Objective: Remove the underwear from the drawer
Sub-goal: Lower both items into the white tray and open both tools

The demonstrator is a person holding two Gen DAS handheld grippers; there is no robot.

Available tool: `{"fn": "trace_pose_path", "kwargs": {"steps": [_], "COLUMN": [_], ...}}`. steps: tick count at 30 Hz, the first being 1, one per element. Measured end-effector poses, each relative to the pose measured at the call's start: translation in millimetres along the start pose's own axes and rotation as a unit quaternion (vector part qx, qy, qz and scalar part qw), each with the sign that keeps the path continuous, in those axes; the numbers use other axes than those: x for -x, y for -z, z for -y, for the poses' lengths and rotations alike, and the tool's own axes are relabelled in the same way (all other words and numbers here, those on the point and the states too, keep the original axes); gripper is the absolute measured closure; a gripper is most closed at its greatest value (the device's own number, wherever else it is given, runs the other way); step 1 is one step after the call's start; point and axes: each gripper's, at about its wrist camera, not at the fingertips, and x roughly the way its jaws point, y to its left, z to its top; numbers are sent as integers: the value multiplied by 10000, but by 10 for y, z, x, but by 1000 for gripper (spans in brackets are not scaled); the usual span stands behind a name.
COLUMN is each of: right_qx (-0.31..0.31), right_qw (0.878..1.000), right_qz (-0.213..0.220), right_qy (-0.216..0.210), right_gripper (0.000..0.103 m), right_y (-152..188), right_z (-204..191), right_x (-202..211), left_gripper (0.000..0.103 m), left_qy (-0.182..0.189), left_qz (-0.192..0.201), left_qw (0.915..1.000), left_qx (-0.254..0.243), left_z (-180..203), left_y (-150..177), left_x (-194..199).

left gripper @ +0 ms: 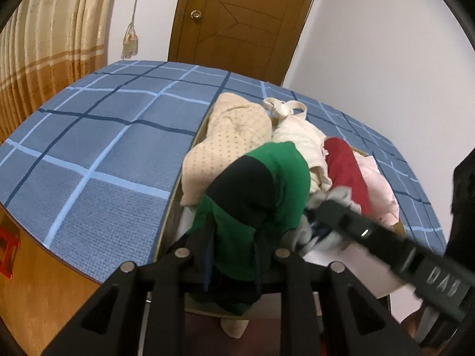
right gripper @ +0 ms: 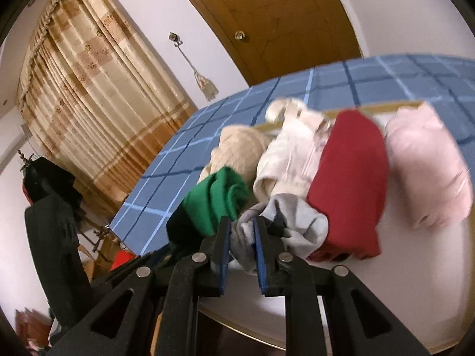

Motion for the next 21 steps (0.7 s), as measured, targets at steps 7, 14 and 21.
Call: {"fn": "trace_pose_path", "kwargs": {"steps": [7, 14, 21], "right_qx": [-335, -804, -910], "right_qw": [9993, 9952, 9896], "right_qz": [-87, -47, 916], "right_qy": [-123, -556, -629], "right_gripper": [85, 75, 29], "right_y": [138, 218, 276], "right_z": [137, 286, 305], "right_x": [-113, -5, 450], "left_gripper": [46, 23, 0], "left_qy": [-210, -236, -540], "left_qz": [63, 216, 760], "left_qw": [9997, 9992, 9944], "left_qx": [-127, -244, -504], "left_z": [29, 61, 123], "left_y": [41, 70, 82], "left_x": [-66, 102, 448]}}
